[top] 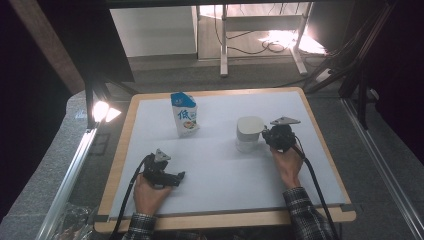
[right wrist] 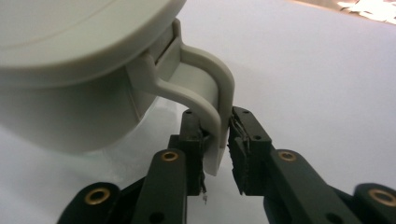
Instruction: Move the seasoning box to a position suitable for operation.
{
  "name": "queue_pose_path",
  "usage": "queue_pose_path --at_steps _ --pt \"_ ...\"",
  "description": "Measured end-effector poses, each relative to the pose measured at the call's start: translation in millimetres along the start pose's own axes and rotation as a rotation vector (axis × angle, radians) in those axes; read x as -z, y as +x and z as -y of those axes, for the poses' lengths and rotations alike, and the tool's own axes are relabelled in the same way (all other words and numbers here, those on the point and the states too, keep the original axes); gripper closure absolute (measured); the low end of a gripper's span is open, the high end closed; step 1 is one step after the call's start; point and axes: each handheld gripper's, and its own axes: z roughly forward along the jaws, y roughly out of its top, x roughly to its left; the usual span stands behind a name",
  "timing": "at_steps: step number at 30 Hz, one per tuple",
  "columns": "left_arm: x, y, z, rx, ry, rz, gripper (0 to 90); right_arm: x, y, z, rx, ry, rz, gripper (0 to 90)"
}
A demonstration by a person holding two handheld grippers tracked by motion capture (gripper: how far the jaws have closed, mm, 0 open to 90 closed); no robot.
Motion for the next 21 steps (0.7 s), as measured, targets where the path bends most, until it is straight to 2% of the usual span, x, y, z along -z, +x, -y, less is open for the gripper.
queue_pose_path --at_steps 3,7,12,14,21 --pt "0.0 0.0 0.0 0.000 0.000 0.000 1.9 -2.1 1.5 -0.7 0.021 -0.014 0.036 79.0" --pt "0.0 0.0 0.0 0.000 0.000 0.000 1.9 -3.4 3.3 -0.1 0.026 -0.038 0.055 81.0" --pt "0.0 0.0 0.0 0.001 0.000 0.000 1.9 1.0 5.8 -1.0 0.049 -0.058 0.032 81.8" --pt "0.0 -0.2 0.1 0.003 0.000 -0.001 1.9 2.4 4.7 -0.7 0.032 -0.048 0.013 81.7" --pt "0.0 0.0 0.0 0.001 0.000 0.000 1.9 11.4 4.9 6.4 0.020 -0.045 -0.053 81.2"
